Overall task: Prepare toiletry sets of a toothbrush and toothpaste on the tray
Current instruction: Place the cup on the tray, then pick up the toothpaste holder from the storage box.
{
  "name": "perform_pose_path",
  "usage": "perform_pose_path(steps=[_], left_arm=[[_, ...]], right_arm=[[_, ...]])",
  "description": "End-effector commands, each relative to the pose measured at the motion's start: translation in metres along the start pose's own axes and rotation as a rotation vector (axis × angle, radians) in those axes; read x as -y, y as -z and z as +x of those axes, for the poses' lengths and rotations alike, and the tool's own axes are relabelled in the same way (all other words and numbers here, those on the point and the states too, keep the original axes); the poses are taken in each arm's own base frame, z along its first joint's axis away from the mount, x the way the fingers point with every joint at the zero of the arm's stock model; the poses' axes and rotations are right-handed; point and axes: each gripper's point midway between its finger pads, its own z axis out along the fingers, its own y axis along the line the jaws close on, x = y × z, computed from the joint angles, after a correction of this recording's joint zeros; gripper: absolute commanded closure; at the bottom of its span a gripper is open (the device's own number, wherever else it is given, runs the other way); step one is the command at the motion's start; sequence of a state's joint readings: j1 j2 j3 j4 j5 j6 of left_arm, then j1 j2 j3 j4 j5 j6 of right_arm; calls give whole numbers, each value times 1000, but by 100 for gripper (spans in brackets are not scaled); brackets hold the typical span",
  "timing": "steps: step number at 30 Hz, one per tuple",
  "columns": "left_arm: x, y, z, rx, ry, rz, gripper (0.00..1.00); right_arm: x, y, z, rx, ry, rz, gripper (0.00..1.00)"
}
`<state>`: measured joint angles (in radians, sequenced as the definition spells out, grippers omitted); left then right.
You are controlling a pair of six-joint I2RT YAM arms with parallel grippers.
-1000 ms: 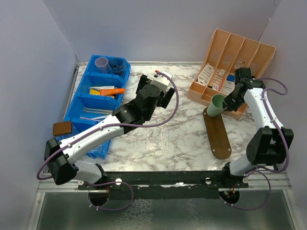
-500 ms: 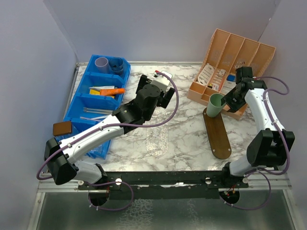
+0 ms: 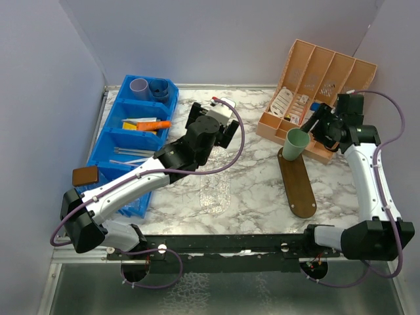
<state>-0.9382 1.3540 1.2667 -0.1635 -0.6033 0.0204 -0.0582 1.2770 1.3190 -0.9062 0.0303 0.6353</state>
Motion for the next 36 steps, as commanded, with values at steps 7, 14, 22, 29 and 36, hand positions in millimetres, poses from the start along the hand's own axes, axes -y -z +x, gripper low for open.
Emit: perform_pose_path(steps=[7,14,22,29,36], left_arm=[[-11,-3,0,22,-23,-64,6],[-19,-9,8,14,-33,-95,3],[-35,-22,33,-26,-49,-175,1],[-64,-4,80,-179,200,-214,1],[-106,69,174,-400,522,-393,2]], right_arm=[[-114,71,71,11,681,-765,38],[-107,81,104,45,774,-804,32],[-104,106,107,107,770,-856,16],[-109,115,113,108,781,-875,8],[-109,114,123,107,794,-865,7]])
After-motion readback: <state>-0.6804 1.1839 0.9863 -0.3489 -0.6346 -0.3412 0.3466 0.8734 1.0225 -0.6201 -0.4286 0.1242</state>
